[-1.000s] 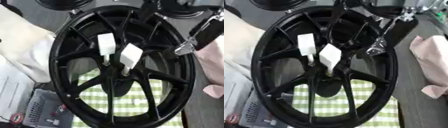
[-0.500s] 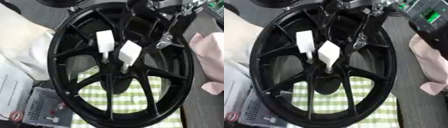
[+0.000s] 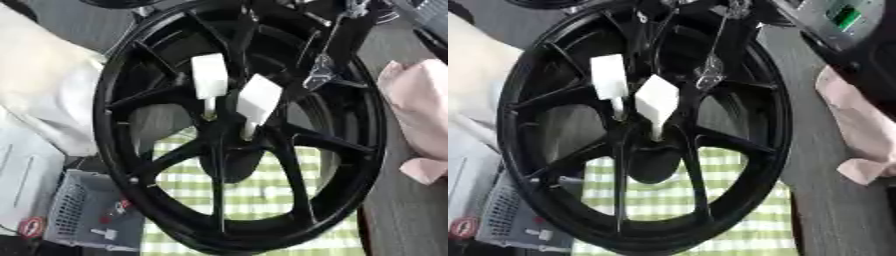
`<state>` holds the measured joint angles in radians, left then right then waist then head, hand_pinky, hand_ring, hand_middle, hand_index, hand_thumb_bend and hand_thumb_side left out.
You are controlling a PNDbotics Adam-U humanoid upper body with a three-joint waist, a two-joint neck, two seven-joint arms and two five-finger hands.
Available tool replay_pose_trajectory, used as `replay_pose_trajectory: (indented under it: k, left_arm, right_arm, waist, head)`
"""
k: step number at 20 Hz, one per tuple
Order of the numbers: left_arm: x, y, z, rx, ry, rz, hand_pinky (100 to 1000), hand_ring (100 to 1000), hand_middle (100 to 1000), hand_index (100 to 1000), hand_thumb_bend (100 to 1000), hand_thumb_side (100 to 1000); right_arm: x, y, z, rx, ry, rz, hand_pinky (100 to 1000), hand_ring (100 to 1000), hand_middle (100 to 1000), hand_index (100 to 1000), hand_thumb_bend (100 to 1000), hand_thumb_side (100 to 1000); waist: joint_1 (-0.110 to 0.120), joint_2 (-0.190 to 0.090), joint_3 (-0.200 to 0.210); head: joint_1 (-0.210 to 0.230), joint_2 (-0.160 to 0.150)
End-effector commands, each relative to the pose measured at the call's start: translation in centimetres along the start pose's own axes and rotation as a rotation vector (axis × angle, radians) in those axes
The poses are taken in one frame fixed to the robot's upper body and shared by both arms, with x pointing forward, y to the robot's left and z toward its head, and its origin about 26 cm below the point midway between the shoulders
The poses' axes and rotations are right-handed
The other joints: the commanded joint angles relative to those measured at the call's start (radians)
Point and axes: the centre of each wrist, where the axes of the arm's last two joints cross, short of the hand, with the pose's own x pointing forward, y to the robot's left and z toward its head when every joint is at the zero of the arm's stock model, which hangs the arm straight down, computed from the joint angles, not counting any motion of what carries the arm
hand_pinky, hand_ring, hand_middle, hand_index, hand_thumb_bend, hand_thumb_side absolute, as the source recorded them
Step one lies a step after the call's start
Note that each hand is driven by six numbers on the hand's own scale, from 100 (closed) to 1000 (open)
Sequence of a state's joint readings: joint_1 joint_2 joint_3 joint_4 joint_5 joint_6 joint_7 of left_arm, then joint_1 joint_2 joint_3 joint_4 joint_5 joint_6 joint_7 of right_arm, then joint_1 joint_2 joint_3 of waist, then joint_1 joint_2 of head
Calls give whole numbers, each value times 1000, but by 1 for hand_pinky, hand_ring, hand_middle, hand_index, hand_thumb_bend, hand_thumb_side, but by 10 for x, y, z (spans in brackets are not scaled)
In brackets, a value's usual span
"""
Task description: Pull the pin out of the wheel hub.
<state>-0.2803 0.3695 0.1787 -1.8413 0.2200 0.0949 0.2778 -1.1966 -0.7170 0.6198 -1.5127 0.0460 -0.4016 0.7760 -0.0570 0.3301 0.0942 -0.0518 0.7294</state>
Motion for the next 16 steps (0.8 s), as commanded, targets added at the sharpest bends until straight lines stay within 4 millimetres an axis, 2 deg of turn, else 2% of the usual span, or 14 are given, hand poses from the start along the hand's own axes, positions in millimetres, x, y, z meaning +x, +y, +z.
replay_pose_trajectory:
  k: [1,5,16]
  left_arm:
    - [8,4,-5,2,-31,-12,652,736,597,716,698,499]
    - [8,3,-5,0,-30,-11,653,736,597,716,698,499]
    - [9,1,-6,-1,-36,0,653,734,596,716,699,499]
  right_arm:
    - [6,-15,9,98,-78,104,827,585,649,778,594,169]
    - [8,-15,9,89,-88,84,808,532,622,754,593,165]
    - [9,-8,8,93,-102,29,824,579,628,756,595,171]
  waist:
    - [6,-23,-1]
    - [6,-21,-1]
    - [5,-13,2]
  head:
    - [0,7]
    - [0,8]
    - [-8,24]
